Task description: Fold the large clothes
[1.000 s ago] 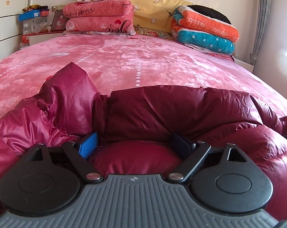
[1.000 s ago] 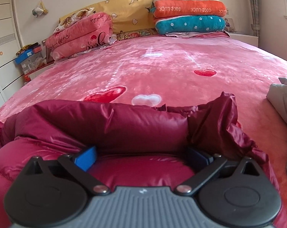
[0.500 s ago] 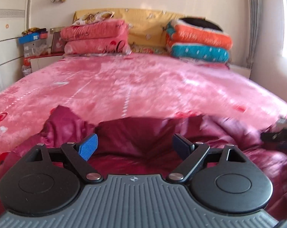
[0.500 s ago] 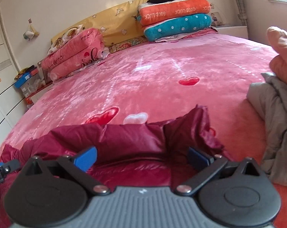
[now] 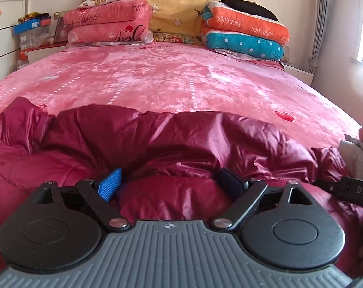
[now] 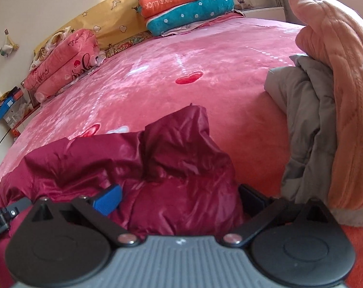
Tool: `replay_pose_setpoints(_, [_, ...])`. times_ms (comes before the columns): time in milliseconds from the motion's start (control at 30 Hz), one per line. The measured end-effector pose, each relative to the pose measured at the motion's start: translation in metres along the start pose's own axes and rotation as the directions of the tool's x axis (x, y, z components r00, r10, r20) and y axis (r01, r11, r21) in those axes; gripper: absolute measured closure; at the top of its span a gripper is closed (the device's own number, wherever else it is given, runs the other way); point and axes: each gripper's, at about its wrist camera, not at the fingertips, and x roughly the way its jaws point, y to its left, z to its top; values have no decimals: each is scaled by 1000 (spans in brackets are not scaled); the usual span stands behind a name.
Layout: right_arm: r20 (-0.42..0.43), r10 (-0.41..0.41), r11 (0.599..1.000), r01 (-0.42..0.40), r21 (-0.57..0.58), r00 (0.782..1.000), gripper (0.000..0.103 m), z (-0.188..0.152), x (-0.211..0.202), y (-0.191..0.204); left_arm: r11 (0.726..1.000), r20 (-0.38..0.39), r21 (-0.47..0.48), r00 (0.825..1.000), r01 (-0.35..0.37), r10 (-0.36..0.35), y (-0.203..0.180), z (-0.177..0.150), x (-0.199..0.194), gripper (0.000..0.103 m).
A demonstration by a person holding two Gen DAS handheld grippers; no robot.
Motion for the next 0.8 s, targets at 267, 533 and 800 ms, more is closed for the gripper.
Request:
replay_pose_setpoints(267, [18,-37,998,37,-41,999,0,-5,4,7,1000,26,23,1000,-17,16,3,-12,9,0])
replay_pose_setpoints(533, [30,-45,998,47,-41,999,0,-6,2,5,999,28,40,999,-28,27,-6,-8,13,0])
replay_pose_setpoints(800, [39,14,995,-18,95,999,1,-8,-38,-21,1000,45,-15,999,-2,2,4,3,-39,0])
